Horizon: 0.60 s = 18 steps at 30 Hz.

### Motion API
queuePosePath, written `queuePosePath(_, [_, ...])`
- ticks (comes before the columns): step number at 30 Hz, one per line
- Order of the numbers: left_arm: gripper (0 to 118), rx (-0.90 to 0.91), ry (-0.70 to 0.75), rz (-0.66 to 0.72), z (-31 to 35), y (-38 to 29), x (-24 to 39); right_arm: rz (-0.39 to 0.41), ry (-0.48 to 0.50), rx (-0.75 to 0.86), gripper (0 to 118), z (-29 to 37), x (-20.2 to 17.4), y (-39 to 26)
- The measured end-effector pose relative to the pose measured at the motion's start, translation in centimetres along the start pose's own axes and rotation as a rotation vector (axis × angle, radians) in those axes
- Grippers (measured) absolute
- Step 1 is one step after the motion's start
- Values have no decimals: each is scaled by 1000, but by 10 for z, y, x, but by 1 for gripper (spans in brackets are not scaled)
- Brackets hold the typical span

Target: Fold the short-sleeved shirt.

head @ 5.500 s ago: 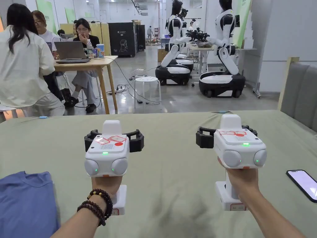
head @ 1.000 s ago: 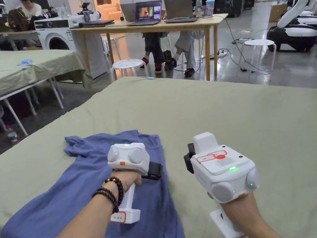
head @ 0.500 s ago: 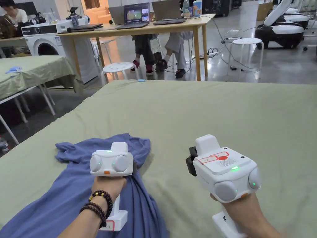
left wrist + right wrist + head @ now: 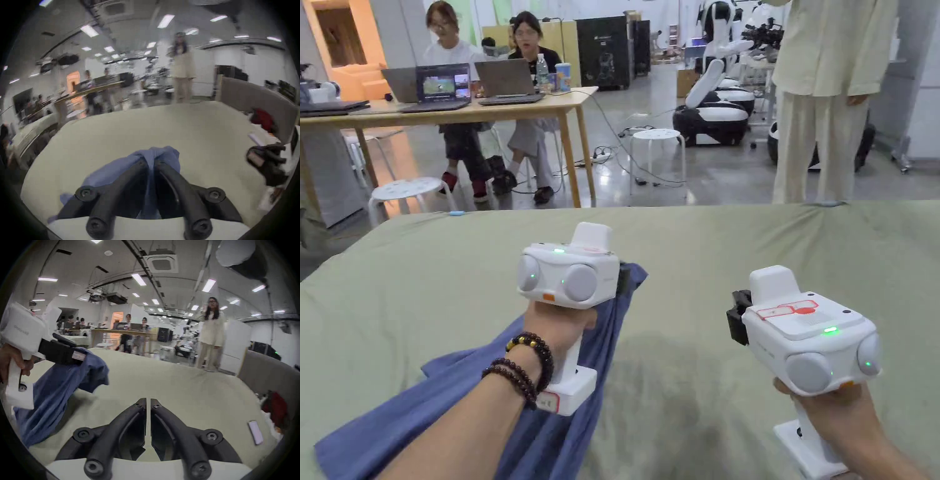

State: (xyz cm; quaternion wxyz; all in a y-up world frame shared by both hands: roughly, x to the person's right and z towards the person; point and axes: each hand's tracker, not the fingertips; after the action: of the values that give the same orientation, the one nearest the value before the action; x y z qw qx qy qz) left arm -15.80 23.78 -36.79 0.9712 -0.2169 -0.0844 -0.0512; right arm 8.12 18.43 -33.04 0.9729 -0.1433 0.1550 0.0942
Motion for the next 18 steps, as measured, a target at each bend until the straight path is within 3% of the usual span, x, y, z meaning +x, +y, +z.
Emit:
queuePosePath(7, [3,-1,-515,-136,-32,4,237,-77,-297,-36,6,71,140,-39])
queuePosePath(13, [3,-164,-556,-234,-90,-56,347,-154,-443,-144,6,106,216,-98])
queuePosePath(18, [3,-231,-532,-263,-106,-95,361,-185,-473,-191,6,114,241,-131])
